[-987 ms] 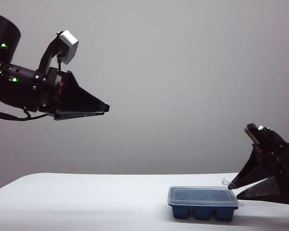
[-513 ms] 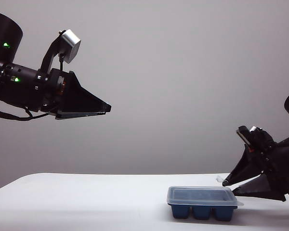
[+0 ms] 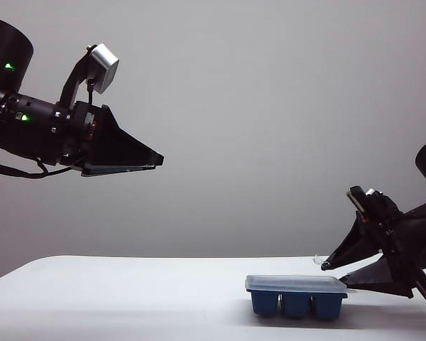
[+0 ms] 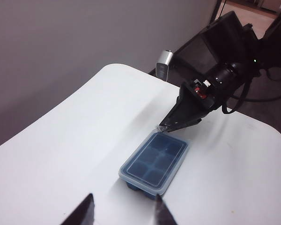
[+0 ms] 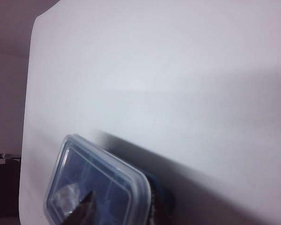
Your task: Pick up the ice cube tray, remove its lid, and then place both the tray and the lid back on the table.
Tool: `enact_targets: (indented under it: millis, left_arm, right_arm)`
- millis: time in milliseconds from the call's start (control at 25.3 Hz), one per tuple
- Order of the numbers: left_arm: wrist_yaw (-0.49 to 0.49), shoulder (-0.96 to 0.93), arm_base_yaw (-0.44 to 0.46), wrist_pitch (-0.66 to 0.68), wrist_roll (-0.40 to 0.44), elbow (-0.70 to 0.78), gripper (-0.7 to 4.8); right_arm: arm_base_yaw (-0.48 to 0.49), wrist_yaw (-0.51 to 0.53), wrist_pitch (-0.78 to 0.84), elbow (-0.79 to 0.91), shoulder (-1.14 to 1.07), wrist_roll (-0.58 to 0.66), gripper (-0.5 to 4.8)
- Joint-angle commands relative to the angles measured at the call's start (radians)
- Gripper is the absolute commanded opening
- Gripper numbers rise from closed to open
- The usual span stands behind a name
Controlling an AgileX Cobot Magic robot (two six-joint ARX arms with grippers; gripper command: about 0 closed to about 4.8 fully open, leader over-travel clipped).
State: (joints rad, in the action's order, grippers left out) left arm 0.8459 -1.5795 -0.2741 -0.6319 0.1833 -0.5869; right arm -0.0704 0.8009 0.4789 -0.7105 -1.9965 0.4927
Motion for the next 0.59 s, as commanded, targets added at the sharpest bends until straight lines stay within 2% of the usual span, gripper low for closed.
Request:
enact_targets:
  millis: [39, 513, 592]
  left_arm:
    - [0.007, 0.003, -0.001, -0.005, -0.001, -0.002, 1.61]
    - [0.008, 0.003, -0.001, 0.015, -0.030, -0.002, 1.61]
    - [0.008, 0.003, -0.001, 0.016, -0.045, -0.002, 1.61]
  right_arm:
    - [-0.010, 0.005, -0.103, 0.007, -0.008, -0.013, 1.54]
    - [0.006, -0.020, -0.251, 0.007, -0.006, -0.106, 1.65]
    - [0.026, -0.013, -0.255, 0.007, 0.000, -0.104, 1.81]
